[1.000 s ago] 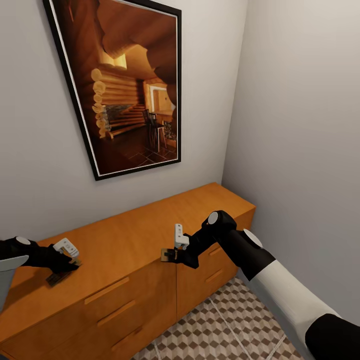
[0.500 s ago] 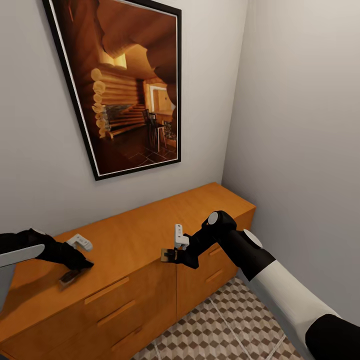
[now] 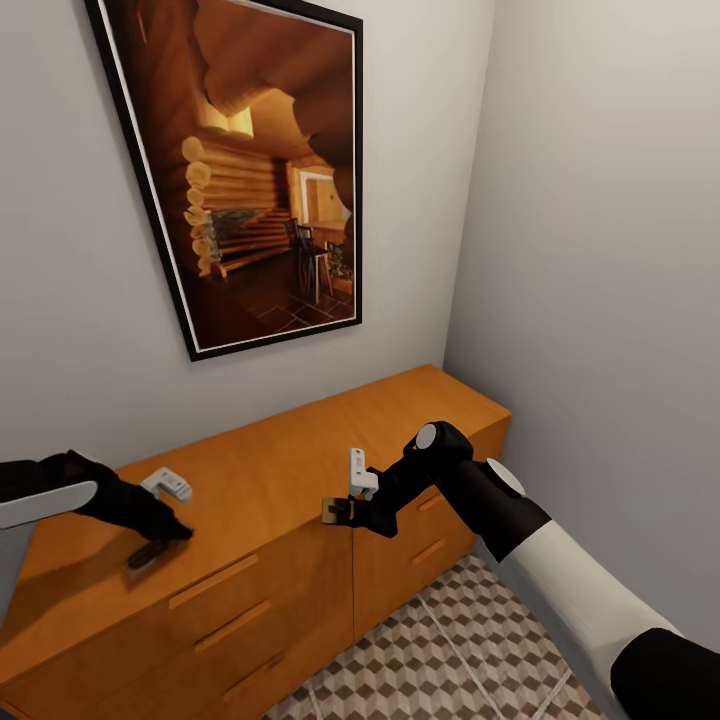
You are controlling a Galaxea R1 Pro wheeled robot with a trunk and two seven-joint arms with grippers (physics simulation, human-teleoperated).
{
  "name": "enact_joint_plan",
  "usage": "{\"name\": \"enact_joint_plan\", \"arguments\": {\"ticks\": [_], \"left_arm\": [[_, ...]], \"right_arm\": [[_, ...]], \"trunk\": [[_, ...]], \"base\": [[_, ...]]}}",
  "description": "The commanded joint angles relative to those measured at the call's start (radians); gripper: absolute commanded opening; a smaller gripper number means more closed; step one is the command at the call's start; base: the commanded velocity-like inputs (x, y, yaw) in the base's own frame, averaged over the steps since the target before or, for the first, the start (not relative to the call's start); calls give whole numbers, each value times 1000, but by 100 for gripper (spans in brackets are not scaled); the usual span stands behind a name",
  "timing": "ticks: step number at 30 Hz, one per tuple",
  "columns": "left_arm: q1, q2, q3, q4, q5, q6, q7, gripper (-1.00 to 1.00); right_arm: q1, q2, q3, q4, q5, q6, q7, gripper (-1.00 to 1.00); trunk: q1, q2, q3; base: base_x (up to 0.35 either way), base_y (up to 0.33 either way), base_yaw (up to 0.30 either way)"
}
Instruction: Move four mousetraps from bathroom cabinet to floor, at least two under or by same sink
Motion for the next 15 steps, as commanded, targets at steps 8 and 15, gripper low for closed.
{"name": "enact_joint_plan", "arguments": {"ticks": [8,15], "left_arm": [[-4,28,112,-86,1,152,5,-100],[-4,26,144,-109,1,163,7,-100]], "right_arm": [[-1,0,0,-2,3,13,7,-100],[-1,0,0,-3,3,13,7,-100]], "trunk": [[0,-1,-1],[0,-1,-1]], "base": [[-102,0,0],[-317,0,0]]}}
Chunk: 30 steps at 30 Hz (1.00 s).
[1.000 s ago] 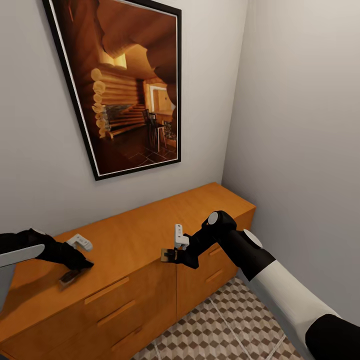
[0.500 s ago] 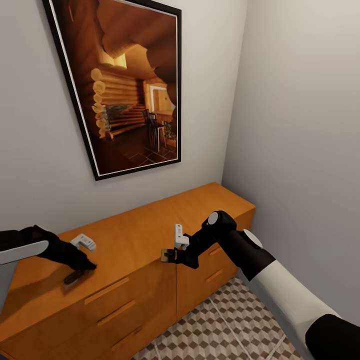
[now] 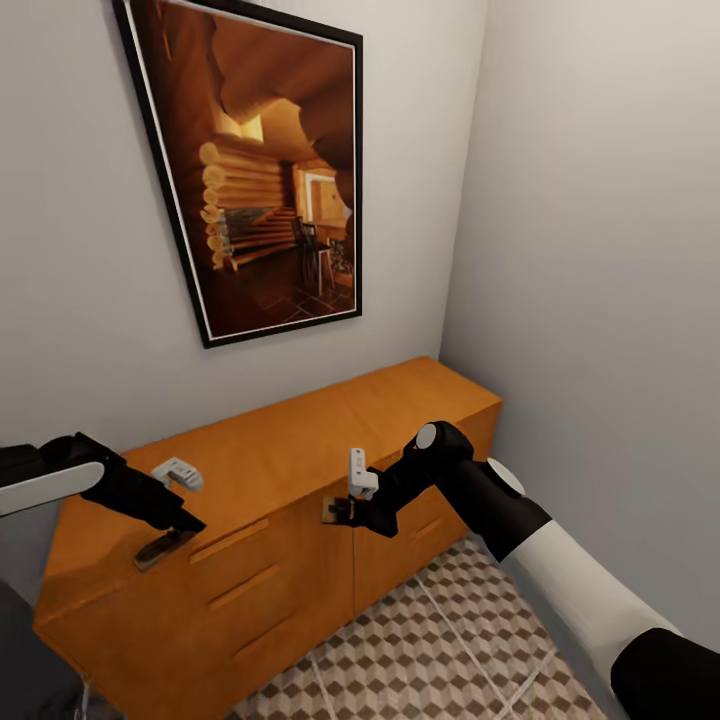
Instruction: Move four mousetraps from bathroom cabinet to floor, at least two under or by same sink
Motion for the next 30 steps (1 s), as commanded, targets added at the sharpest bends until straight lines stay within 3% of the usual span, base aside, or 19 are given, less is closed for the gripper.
{"name": "enact_joint_plan", "arguments": {"ticks": [1,4,7,12,14,16,20,22,23,28,29,30], "left_arm": [[-3,-1,-2,-1,3,1,-1,-100],[-3,-7,-2,-2,4,2,-1,-100],[-3,-29,-5,-3,5,2,-1,-100],[0,-87,-12,-4,11,-1,-1,-100],[3,-139,-20,-5,23,-6,-1,-100],[3,-178,-49,-1,68,-12,1,-100],[4,-268,-154,10,152,-35,19,-100],[7,-302,-184,10,174,-72,45,-100],[24,-334,-211,11,210,-126,84,-100],[109,-376,-230,30,253,-163,196,-100],[237,-426,-231,119,254,-251,230,-100],[266,-446,-231,150,254,-265,231,-100]], "right_arm": [[-1,0,-1,0,4,13,7,-100],[-1,0,-1,0,5,12,7,-100],[-1,-1,-1,2,5,12,6,-100],[-1,-6,-1,5,5,13,6,-100],[-1,-6,-3,8,4,14,6,-100],[-1,-6,-3,10,2,13,6,-100],[11,-6,-3,13,1,13,6,-100],[19,-7,-3,13,2,13,5,-100],[24,-8,-3,15,5,13,4,-100],[28,-25,-4,35,4,11,3,-100],[28,-62,-5,93,0,10,3,-100],[28,-67,-5,108,0,10,3,-100]], "trunk": [[0,-1,-1],[0,-1,-1],[0,-1,-1],[0,-1,-1],[0,-1,-1],[0,-1,-1],[0,-1,-1],[0,-1,-1],[0,-1,-1],[0,-1,-1],[0,-1,-1],[0,-1,-1]], "base": [[-332,0,0],[-333,0,0],[-334,0,0],[-334,0,0],[-334,0,0],[-332,0,0],[-259,0,0],[-86,0,0],[-22,0,0],[-8,0,0],[0,0,0],[0,0,0]]}}
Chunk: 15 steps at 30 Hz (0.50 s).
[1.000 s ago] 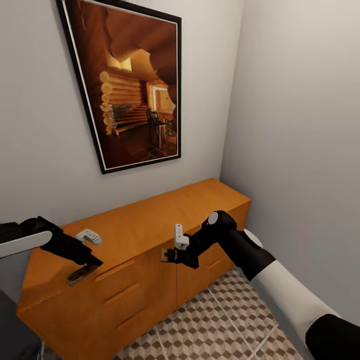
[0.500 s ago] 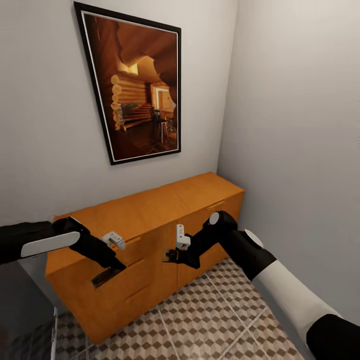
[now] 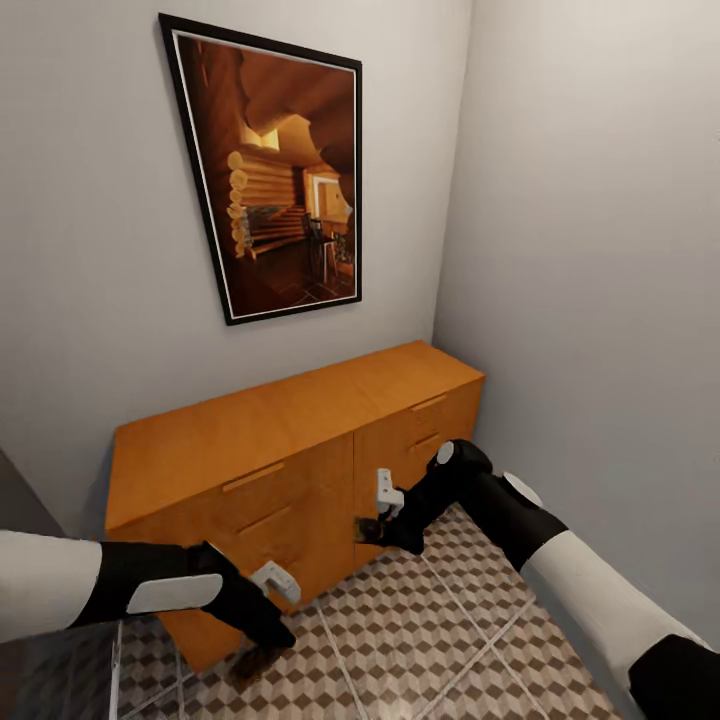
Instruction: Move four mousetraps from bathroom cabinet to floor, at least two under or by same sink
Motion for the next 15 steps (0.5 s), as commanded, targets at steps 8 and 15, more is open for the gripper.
{"name": "enact_joint_plan", "arguments": {"ticks": [8,15], "left_arm": [[133,-173,-3,211,3,-26,2,-100],[243,-299,-3,396,-1,-34,2,-100]], "right_arm": [[10,-21,2,160,7,-1,-26,-100],[27,-29,3,331,8,-125,-113,-100]], "trunk": [[0,-1,-1],[0,-1,-1]], "base": [[0,0,0],[0,0,0]]}}
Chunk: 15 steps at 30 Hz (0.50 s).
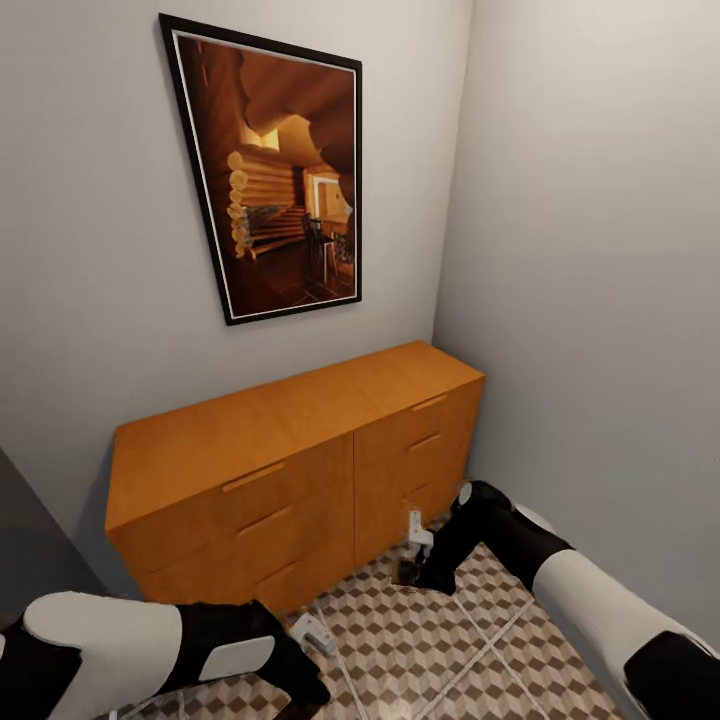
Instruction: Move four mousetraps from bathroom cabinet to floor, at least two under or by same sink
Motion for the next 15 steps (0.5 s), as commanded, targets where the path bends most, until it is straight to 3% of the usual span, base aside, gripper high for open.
{"name": "enact_joint_plan", "arguments": {"ticks": [1,5,9,15], "left_arm": [[15,-13,-3,26,4,-1,0,-100],[68,-46,-3,89,4,-7,0,-100],[127,-58,-3,165,3,-97,0,-100],[149,-64,-3,197,3,-162,20,-100]], "right_arm": [[0,-3,3,24,-1,2,-1,-100],[4,-6,4,101,-2,-34,-29,-100],[27,-3,5,227,-5,-120,-166,-100],[43,2,3,310,-10,-148,-358,-100]], "trunk": [[0,-1,-1],[0,-1,-1],[0,-1,-1],[0,-1,-1]], "base": [[0,0,0],[0,0,0],[0,0,0],[0,0,0]]}}
